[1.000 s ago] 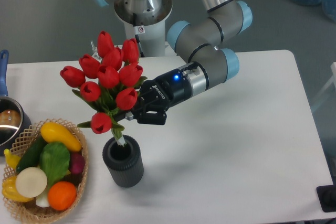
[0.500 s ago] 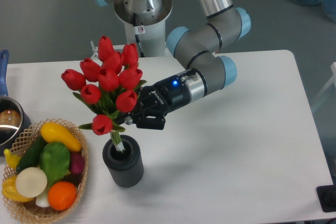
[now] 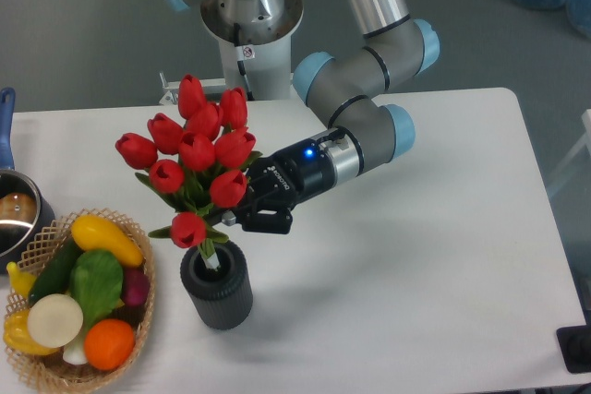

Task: Insert the flowers into the vase
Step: 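Lower the tulip stems down into the black vase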

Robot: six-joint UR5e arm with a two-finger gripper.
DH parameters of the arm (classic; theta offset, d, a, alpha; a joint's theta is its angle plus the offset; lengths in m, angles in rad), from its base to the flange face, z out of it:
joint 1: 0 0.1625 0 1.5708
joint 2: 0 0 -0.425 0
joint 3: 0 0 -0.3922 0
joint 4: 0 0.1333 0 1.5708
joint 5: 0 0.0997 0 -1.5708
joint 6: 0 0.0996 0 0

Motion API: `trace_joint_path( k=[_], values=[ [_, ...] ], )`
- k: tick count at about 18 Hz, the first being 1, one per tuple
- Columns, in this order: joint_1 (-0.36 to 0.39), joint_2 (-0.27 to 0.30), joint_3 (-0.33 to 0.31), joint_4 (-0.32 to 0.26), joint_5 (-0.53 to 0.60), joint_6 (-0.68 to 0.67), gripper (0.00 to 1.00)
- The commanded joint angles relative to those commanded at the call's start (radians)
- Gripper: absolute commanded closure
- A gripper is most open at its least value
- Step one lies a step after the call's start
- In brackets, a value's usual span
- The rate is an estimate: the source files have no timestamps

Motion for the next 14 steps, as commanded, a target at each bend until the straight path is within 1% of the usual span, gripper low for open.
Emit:
trace_joint_path(
  k=[6,11,14],
  values=[
    [0.003,-0.015,0.0,0.0,0.0,0.002,0.89],
    [0.005,-0.044,0.0,0.0,0.0,0.009,0.89],
    [0.006,-0.066,0.0,0.0,0.002,0.037,0.89]
  ],
)
